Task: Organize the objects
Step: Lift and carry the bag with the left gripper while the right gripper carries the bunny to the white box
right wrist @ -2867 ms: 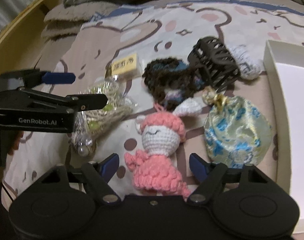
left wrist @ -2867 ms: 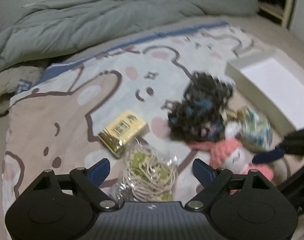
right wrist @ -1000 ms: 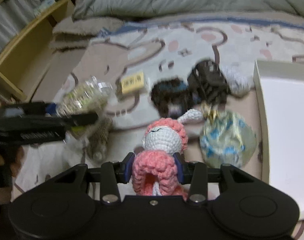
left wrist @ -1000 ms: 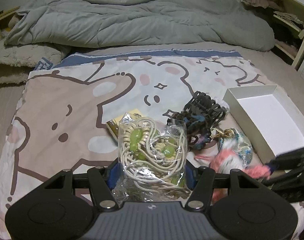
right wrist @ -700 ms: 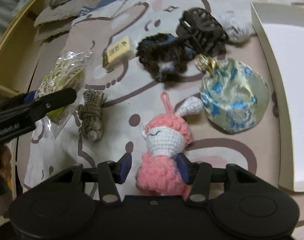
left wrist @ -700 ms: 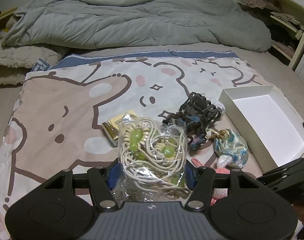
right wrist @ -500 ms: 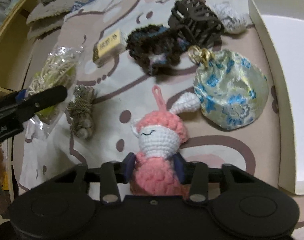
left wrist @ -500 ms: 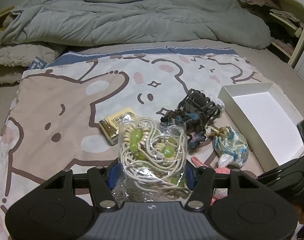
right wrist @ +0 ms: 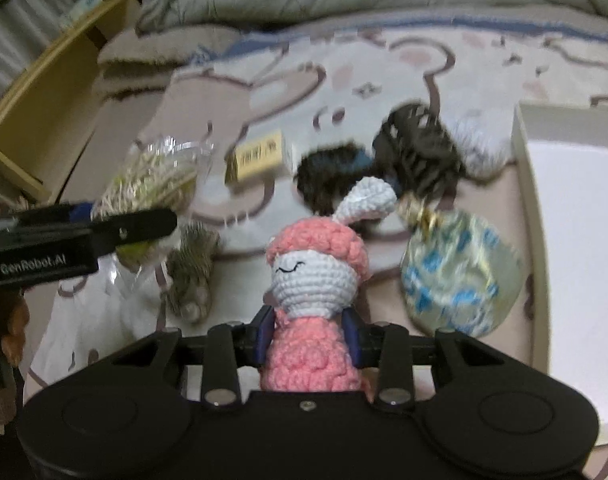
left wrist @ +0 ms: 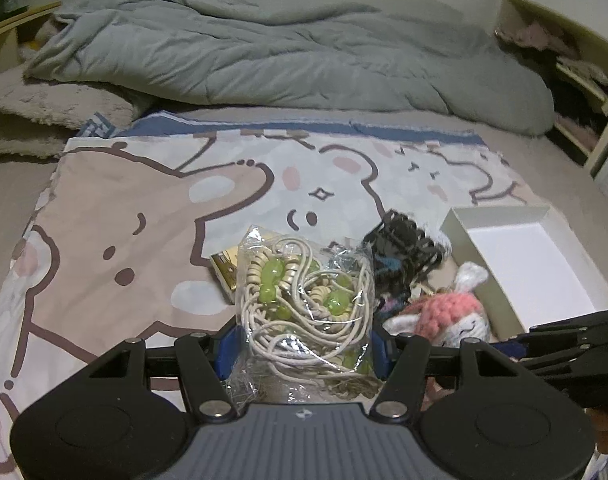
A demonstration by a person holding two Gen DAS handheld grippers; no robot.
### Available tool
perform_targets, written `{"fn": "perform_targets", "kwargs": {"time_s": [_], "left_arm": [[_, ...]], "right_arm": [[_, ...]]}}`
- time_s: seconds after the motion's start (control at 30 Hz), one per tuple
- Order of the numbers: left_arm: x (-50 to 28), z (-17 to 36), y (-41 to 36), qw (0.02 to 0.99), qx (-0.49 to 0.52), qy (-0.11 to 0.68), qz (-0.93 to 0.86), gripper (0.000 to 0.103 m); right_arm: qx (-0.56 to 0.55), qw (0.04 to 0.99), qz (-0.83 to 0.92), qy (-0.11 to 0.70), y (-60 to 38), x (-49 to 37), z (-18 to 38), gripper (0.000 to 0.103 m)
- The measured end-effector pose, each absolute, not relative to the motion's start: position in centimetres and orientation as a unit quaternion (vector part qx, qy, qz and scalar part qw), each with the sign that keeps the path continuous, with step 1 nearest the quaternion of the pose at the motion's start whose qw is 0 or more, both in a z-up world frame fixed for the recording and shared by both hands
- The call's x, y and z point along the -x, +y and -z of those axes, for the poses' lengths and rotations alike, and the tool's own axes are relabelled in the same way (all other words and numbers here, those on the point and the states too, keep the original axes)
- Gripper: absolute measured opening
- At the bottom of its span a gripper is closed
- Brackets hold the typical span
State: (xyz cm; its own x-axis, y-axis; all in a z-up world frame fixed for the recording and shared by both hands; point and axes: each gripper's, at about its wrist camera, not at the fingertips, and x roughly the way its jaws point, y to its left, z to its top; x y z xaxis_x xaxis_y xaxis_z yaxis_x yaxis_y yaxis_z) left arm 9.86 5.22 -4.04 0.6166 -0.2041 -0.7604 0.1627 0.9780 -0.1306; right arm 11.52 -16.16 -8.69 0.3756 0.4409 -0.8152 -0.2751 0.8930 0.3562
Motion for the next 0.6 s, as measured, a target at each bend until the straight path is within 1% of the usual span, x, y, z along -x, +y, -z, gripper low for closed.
{"fn": "perform_targets", "kwargs": {"time_s": [0.4, 0.6], "left_arm": [[-8.5, 1.9, 5.1, 0.915, 0.050, 0.390, 0.088, 0.062], [-7.5, 0.8, 5.1, 0.922, 0.057, 0.373, 0.085, 0.062]], "right_arm": [[-0.071, 0.879, -0.201, 0.426, -17.7, -11.1, 3.9, 0.038], [-0.064, 0.895, -0.192, 0.398, -18.2, -10.5, 2.5, 0.038]]}}
